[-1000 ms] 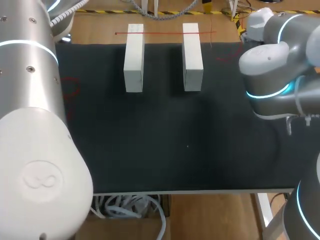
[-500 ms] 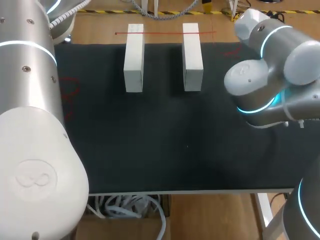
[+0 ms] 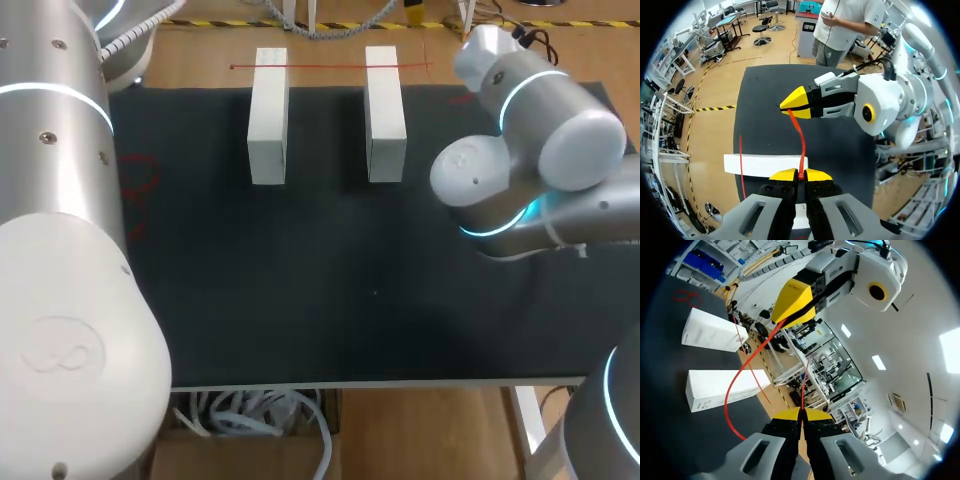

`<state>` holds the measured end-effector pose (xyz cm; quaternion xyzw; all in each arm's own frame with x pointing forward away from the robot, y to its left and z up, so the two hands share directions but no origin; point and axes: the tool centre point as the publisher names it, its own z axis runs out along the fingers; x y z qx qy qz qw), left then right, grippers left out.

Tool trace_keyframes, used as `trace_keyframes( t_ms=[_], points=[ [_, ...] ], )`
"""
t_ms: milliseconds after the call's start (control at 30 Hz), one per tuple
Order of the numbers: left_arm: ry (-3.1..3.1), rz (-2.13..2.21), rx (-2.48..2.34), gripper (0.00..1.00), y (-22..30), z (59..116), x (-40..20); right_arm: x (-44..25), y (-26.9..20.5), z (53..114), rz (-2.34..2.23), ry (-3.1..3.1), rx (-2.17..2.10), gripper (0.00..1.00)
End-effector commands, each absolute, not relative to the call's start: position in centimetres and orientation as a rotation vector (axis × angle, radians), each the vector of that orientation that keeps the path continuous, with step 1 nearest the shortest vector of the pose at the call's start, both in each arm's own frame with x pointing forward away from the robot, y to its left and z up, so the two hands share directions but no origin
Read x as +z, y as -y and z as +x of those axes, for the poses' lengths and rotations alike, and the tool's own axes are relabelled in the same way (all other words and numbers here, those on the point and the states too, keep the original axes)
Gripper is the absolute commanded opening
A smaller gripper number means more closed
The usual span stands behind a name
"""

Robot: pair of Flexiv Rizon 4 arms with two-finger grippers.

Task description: Grab the tape and strap the tape.

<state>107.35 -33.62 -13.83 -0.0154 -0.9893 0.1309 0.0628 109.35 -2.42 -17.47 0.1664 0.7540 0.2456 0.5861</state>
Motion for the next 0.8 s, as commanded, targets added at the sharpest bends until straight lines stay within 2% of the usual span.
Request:
trace_keyframes(
  t_ms=[33, 800],
  points=[
    [2.987, -0.045, 0.387, 0.00, 33.7, 107.4, -13.7, -16.7, 2.0, 109.6, 0.403, -1.753, 0.562, 0.00],
    [2.987, -0.045, 0.387, 0.00, 33.7, 107.4, -13.7, -14.7, 2.1, 109.7, 0.141, -1.729, 0.371, 0.00]
  ],
)
